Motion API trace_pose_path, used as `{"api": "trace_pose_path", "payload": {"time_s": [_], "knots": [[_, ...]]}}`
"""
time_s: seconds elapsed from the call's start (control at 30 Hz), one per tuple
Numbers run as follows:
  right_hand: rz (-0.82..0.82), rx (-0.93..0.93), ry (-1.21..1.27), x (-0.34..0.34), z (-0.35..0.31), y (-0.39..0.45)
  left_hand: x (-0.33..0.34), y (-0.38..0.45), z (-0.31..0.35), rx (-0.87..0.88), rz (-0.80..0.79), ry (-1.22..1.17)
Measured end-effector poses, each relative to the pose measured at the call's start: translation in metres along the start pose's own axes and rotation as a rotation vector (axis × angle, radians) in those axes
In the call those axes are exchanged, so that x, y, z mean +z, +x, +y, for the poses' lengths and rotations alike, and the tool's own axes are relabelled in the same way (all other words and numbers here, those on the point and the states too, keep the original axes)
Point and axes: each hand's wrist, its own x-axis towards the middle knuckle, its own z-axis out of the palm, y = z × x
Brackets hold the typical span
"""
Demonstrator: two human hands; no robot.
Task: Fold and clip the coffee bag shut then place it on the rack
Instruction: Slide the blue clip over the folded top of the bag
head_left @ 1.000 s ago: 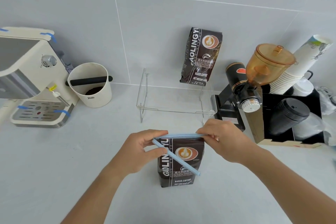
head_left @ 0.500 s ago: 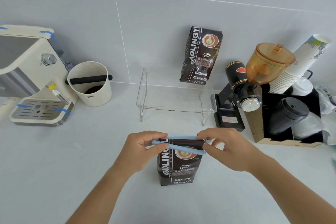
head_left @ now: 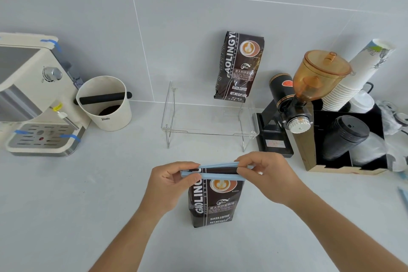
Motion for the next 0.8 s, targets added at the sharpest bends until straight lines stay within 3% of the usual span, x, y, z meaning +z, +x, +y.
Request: {"api": "trace_pose_path", "payload": {"time_s": [0.17, 0.3, 0.43, 0.6, 0.7, 0.8], "knots": [[-0.039, 0.004, 0.046, -0.004, 0.001, -0.002, 0.003, -0.001, -0.001, 0.005, 0.048, -0.006], [-0.168, -0.019, -0.136, -0.007, 0.002, -0.008, 0.004, -0.003, -0.001, 0.012, 0.067, -0.019], [-0.116, -0.039, -0.189, -0.008, 0.003, -0.006, 0.001, -0.002, -0.004, 0.011, 0.021, 0.043], [-0.100, -0.134, -0.227, -0.008, 0.001, -0.006, -0.010, 0.006, 0.019, 0.233, -0.234, 0.575], [-0.080, -0.183, -0.232, -0.008, 0.002, -0.005, -0.003, 0.014, 0.035, 0.247, -0.379, 0.891], [-0.090, -0.196, -0.239, -0.006, 0.000, -0.006, 0.005, 0.018, 0.039, 0.238, -0.441, 1.018]]}}
